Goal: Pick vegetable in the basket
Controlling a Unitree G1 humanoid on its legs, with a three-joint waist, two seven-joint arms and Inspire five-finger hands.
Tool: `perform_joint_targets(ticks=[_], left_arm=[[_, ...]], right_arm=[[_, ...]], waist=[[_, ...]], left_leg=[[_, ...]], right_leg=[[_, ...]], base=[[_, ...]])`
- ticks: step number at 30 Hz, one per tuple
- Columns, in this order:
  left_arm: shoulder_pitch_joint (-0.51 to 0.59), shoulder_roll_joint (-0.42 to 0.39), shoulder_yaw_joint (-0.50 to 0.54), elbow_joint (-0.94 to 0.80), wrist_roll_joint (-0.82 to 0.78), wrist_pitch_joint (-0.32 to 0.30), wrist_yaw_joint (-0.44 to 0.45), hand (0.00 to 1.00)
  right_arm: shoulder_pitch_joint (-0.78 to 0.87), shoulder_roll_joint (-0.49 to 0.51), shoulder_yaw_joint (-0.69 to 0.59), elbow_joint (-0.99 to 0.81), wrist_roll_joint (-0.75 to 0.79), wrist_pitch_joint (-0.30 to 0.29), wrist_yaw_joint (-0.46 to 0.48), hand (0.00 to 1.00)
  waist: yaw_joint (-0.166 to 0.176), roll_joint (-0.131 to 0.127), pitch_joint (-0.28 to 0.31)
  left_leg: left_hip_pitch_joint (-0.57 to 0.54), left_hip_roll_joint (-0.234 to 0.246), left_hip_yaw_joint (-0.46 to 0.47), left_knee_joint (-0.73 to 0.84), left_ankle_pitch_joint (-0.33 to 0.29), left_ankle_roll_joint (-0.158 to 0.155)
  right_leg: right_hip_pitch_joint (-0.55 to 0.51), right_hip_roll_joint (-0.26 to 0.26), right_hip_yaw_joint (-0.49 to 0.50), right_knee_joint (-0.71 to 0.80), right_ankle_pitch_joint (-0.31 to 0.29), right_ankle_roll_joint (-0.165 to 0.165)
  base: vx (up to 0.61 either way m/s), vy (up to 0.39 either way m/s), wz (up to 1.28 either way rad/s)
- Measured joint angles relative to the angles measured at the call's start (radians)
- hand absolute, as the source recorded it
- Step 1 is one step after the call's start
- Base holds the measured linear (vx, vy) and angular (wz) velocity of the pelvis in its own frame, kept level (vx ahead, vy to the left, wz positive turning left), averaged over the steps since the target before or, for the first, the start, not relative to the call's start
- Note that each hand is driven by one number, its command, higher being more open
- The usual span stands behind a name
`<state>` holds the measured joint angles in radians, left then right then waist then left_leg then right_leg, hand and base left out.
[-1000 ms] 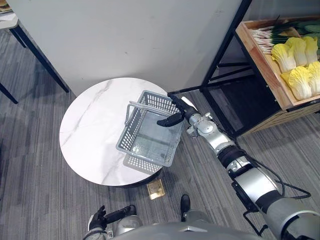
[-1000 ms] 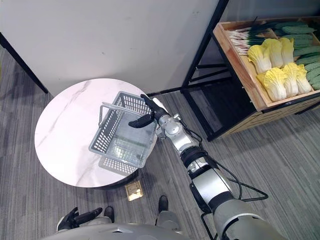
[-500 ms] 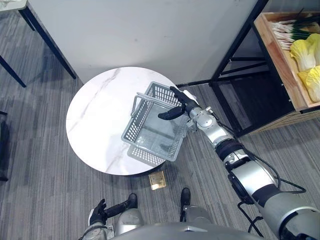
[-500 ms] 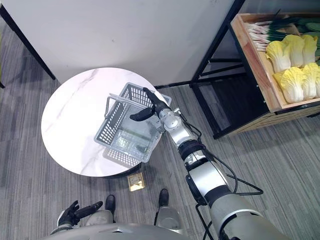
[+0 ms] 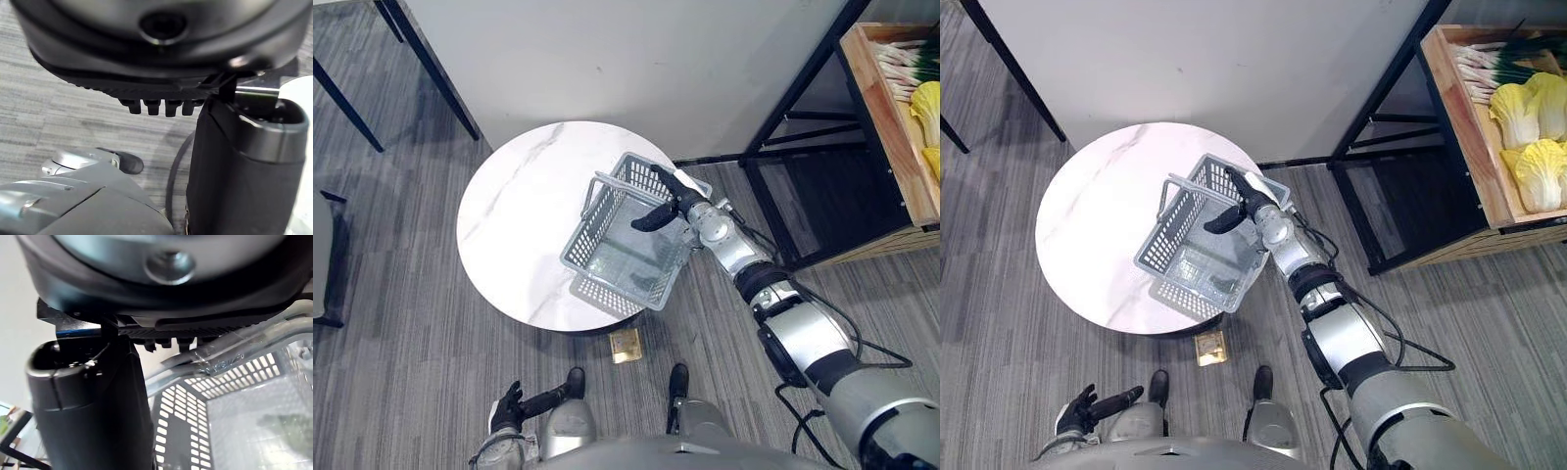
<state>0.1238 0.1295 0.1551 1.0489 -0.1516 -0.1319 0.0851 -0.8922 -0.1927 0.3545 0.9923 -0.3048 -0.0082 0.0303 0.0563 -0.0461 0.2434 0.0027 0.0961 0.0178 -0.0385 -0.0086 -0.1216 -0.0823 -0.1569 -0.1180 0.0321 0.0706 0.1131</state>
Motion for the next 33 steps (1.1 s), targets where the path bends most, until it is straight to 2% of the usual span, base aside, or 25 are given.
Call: perform_joint_targets(ticks=[4,10,14,21,26,28,30,33], left_arm=[[0.0,0.001,-0.001,-0.001,-0.001,0.0,0.0,1.0],[-0.002,0.002,-0.004,-0.007,0.001,0.004,0.007,1.0],[-0.002,0.007,-0.023,-0.011,0.001,0.004,0.019,1.0],[-0.002,0.008,-0.033,-0.018,0.001,0.013,0.026,1.0],[-0.001,0.008,-0.032,-0.019,0.002,0.024,0.033,1.0],[0.004,0.012,-0.02,-0.019,0.002,0.024,0.037,1.0],[0.014,0.005,0.012,-0.019,0.002,0.03,0.041,1.0],[0.044,0.006,0.061,-0.017,0.008,0.038,0.038,1.0]], right_arm=[[-0.002,-0.001,0.043,0.0,-0.121,0.0,0.003,0.0],[-0.01,-0.005,0.1,-0.003,-0.494,-0.008,-0.006,0.0],[-0.01,-0.006,0.127,-0.003,-0.587,-0.013,-0.02,0.0],[0.0,-0.007,0.129,-0.005,-0.59,-0.03,-0.022,0.0],[0.03,-0.034,0.129,-0.085,-0.554,-0.048,-0.03,0.0],[0.054,-0.081,0.128,-0.191,-0.509,-0.047,-0.03,0.0],[0.077,-0.162,0.117,-0.383,-0.433,-0.046,-0.027,0.0],[0.179,-0.288,-0.013,-0.671,-0.339,-0.05,-0.029,0.0]], waist=[[-0.001,0.0,0.0],[-0.001,0.0,0.0],[-0.002,0.0,0.0],[-0.003,-0.001,0.0],[-0.006,-0.008,-0.004],[-0.011,-0.011,-0.005],[-0.019,-0.021,-0.007],[-0.062,-0.049,-0.031]], left_leg=[[-0.004,0.0,-0.001,0.0,0.002,-0.001],[0.001,0.0,-0.004,0.001,0.004,0.0],[0.007,0.0,-0.005,0.001,0.004,0.0],[0.025,0.001,0.007,0.003,0.004,0.0],[0.047,0.001,0.046,0.0,0.002,-0.001],[0.054,0.004,0.065,-0.003,0.002,-0.002],[0.079,0.013,0.099,-0.011,-0.004,-0.009],[0.098,0.029,0.134,-0.021,-0.012,-0.02]], right_leg=[[-0.003,0.0,0.001,0.0,0.0,0.0],[0.0,0.0,0.001,0.0,0.0,0.0],[0.007,0.0,0.0,0.0,0.0,0.0],[0.022,0.0,0.005,0.0,0.0,0.0],[0.019,0.004,0.045,0.0,0.001,0.002],[0.013,0.009,0.065,0.0,0.003,0.004],[0.012,0.024,0.103,-0.005,0.004,0.006],[0.012,0.045,0.138,-0.016,0.004,0.006]], base=[[0.0,0.0,0.0],[0.0,0.0,0.0],[0.0,0.0,0.0],[-0.01,-0.001,-0.03],[-0.04,0.001,-0.21],[-0.04,-0.004,-0.26],[-0.03,-0.014,-0.48],[0.02,-0.029,-0.36]])
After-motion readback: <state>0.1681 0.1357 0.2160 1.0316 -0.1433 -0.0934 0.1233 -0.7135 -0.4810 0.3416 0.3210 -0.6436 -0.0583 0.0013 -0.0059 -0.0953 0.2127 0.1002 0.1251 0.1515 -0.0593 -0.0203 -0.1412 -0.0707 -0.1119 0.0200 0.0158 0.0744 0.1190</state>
